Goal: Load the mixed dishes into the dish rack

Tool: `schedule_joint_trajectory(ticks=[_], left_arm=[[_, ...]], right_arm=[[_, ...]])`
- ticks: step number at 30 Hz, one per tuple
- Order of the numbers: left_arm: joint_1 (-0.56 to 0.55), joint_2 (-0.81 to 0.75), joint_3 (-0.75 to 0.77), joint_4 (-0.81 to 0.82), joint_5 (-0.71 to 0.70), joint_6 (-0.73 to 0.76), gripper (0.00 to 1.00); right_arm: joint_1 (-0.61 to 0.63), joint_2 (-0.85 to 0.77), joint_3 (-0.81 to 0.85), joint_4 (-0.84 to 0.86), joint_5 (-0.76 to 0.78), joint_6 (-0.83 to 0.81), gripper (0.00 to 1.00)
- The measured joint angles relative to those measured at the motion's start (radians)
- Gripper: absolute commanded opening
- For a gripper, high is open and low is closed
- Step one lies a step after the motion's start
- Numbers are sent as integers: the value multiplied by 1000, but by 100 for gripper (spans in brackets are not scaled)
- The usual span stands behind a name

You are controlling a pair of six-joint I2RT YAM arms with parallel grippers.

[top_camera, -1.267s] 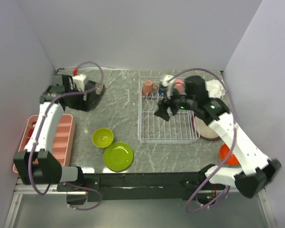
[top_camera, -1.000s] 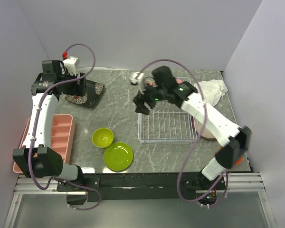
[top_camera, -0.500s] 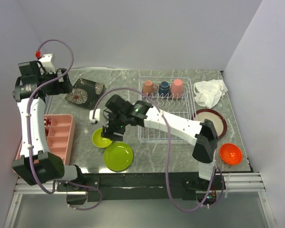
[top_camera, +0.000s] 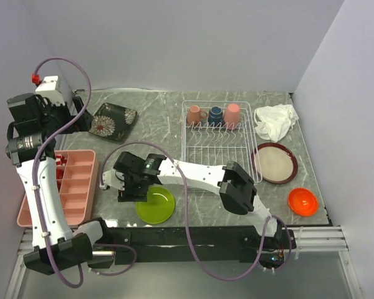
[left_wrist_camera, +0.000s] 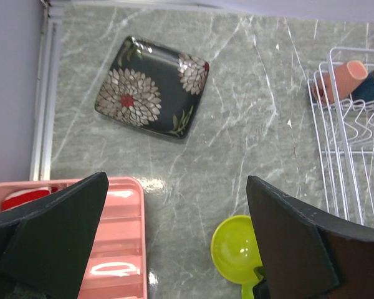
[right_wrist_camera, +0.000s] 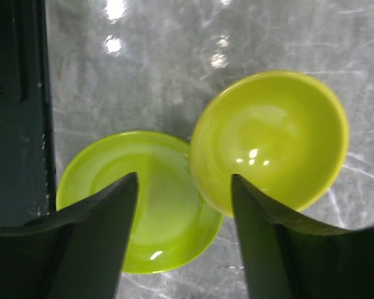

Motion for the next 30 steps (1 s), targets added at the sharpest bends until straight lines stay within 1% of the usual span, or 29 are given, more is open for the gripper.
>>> schedule_joint_trajectory(ticks=[1, 2, 3, 12, 15, 16, 18, 19, 21, 22, 24, 25, 28, 30], left_arm=[[0, 2, -6, -1, 2, -1, 99], [0, 7, -13, -5, 5, -3, 99], [0, 11, -21, -6, 6, -5, 99], [-20, 25, -42, -20, 13, -5, 99], [-27, 25, -44, -20, 13, -5, 99], [-29, 25, -46, -20, 13, -5, 100], [-29, 25, -52, -20, 13, -5, 100], [-29, 25, -55, -21, 13, -5, 100], [-29, 25, -59, -21, 12, -5, 100], [-29, 24, -62, -21, 12, -5, 100], [-29, 24, -65, -22, 12, -5, 99], [-29, 24, -66, -22, 12, -5, 99], [-31, 24, -68, -22, 13, -5, 99], [-32, 24, -68, -21, 14, -5, 100]], right_arm=[[0, 3, 6, 0, 5, -1, 61], [0, 8, 15, 3, 10, 0, 56], [0, 13, 27, 4, 14, 0, 54], [6, 103, 109, 22, 24, 0, 50], [8, 127, 115, 24, 24, 0, 47], [9, 132, 115, 23, 23, 0, 43], [11, 137, 115, 22, 24, -1, 38], [12, 137, 115, 22, 24, 0, 33], [14, 137, 121, 23, 25, -1, 26], [15, 137, 123, 23, 27, 0, 21], [15, 137, 126, 23, 29, -1, 16], [16, 137, 126, 23, 31, -1, 10], [17, 136, 126, 22, 39, -6, 0], [18, 131, 122, 24, 43, -9, 0]])
